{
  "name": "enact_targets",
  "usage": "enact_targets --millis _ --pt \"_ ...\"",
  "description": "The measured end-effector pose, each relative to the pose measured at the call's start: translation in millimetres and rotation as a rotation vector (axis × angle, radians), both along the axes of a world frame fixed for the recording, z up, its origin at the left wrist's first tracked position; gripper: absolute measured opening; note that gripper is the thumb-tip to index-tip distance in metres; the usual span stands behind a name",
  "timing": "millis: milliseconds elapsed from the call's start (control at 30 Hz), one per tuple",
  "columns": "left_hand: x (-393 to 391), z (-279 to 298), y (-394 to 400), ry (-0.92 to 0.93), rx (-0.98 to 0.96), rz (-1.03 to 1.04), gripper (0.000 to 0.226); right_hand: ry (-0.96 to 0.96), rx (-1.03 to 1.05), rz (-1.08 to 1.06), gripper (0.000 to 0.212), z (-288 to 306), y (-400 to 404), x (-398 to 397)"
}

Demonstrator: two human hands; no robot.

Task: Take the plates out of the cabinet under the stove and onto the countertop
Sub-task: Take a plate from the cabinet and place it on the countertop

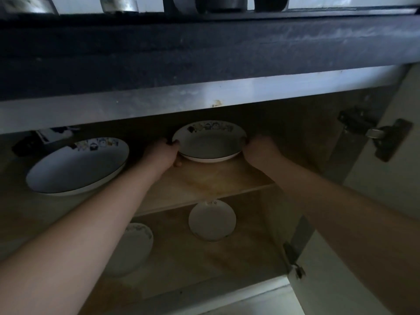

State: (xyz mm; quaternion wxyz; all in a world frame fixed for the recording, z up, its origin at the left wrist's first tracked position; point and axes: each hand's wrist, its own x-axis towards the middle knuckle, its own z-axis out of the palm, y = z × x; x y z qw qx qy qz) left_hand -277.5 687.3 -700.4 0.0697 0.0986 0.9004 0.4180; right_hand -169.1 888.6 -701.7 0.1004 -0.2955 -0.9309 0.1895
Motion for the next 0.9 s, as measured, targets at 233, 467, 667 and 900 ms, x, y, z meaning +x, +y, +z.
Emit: enact_targets --millis 233,467,667,900 --pt "11.9 8.7 9.0 -0.246 0.126 0.009 0.029 0.108 -0.290 -0.116 0.037 12.9 -19.4 -3.3" --pt "25.1 8.1 0.8 -0.215 0.282 0.000 0.029 0.252 -0.530 -0.113 0.032 4.9 -9.4 9.9" --pt "45.5 9.9 -19.5 -0.154 0.342 -0.042 0.023 0.433 -0.927 -0.176 0.033 21.9 -29.8 36.0" --pt "63.7 7.1 -47.1 -0.130 0.409 -0.095 0.016 0.439 -0.997 -0.089 0.035 20.0 -44.2 77.2"
